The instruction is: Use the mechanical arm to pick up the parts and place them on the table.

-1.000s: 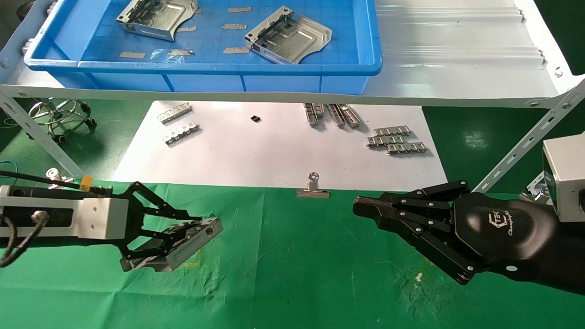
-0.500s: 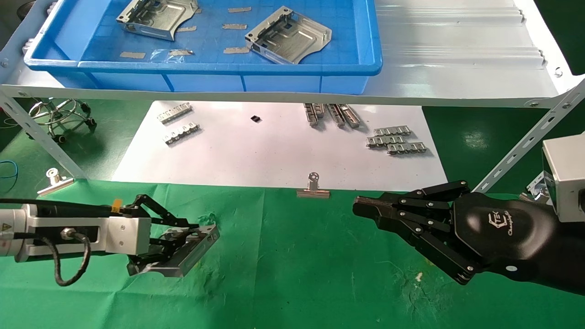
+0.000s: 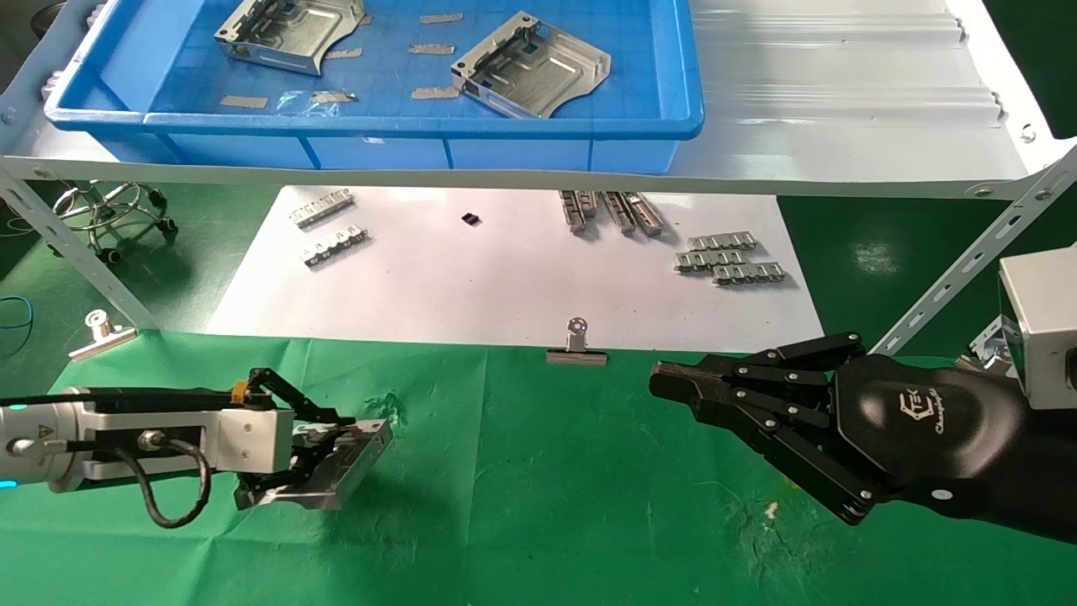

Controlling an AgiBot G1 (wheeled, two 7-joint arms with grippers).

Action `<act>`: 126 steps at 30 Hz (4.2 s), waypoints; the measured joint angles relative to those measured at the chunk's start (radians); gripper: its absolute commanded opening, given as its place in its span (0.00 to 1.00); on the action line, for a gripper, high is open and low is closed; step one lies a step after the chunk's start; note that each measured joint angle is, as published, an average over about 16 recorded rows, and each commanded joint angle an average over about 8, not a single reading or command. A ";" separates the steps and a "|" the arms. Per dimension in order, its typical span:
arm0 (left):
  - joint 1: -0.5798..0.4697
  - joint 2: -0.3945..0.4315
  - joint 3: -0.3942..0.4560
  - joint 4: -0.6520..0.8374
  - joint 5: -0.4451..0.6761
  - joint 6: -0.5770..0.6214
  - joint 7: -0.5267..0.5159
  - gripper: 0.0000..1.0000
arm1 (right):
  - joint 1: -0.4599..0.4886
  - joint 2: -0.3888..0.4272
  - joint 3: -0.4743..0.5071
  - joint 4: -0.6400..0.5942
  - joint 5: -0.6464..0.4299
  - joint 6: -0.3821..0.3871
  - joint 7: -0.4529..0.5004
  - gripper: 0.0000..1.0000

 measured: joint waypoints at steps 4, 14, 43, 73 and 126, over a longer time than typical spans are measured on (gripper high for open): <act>0.009 0.003 0.009 -0.019 0.033 -0.035 -0.020 0.00 | 0.000 0.000 0.000 0.000 0.000 0.000 0.000 0.00; 0.033 0.011 0.023 -0.058 0.093 -0.110 -0.052 0.07 | 0.000 0.000 0.000 0.000 0.000 0.000 0.000 0.00; 0.042 -0.001 0.034 -0.110 0.126 -0.137 -0.125 1.00 | 0.000 0.000 0.000 0.000 0.000 0.000 0.000 0.00; 0.103 -0.055 -0.174 0.035 -0.588 0.170 -0.052 1.00 | 0.000 0.000 0.000 0.000 0.000 0.000 0.000 0.34; 0.299 -0.012 -0.551 -0.002 -0.673 0.441 -0.324 1.00 | 0.000 0.000 0.000 0.000 0.000 0.000 0.000 1.00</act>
